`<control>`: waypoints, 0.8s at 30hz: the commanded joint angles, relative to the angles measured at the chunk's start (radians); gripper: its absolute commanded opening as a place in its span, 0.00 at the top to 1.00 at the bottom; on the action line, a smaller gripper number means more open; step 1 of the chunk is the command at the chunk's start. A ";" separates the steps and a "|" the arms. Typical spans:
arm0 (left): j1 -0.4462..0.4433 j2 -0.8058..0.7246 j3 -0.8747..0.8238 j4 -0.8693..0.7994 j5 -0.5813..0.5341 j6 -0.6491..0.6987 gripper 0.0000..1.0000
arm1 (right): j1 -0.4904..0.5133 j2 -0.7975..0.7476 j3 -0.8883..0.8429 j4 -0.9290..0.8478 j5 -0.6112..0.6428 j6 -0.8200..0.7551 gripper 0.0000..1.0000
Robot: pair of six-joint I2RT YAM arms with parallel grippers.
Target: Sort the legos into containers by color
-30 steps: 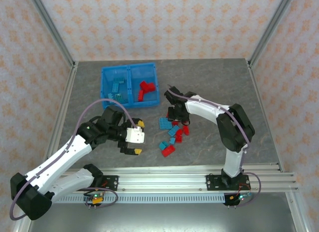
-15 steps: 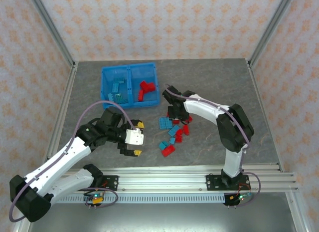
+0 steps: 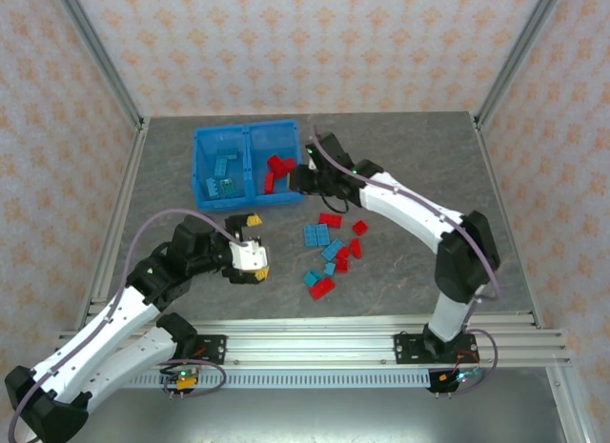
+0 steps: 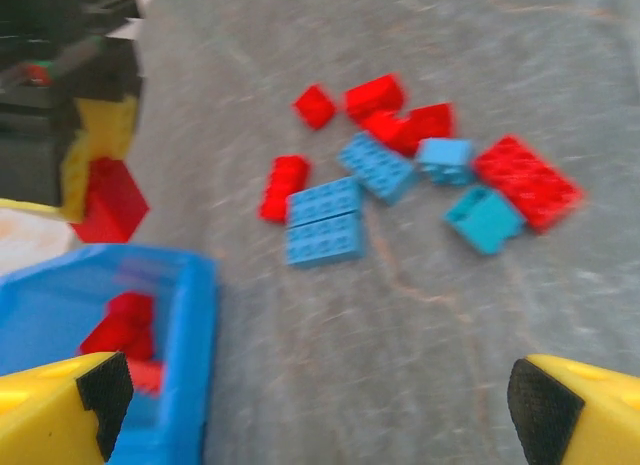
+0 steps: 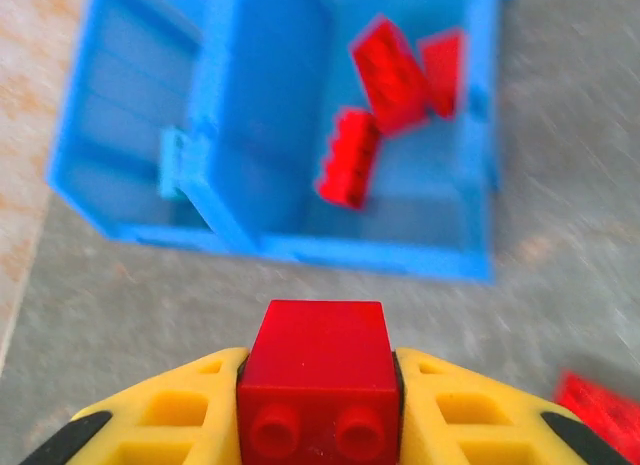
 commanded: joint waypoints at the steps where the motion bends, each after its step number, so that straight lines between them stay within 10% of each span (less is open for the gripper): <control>1: -0.002 -0.009 0.010 0.106 -0.288 -0.110 0.00 | 0.005 0.140 0.126 0.109 0.041 -0.021 0.67; 12: 0.004 -0.060 -0.030 0.178 -0.483 -0.132 0.00 | 0.006 0.603 0.677 -0.221 0.253 -0.092 0.63; 24: 0.007 -0.032 -0.040 0.181 -0.387 -0.122 0.00 | 0.014 0.441 0.655 -0.234 0.124 -0.042 0.45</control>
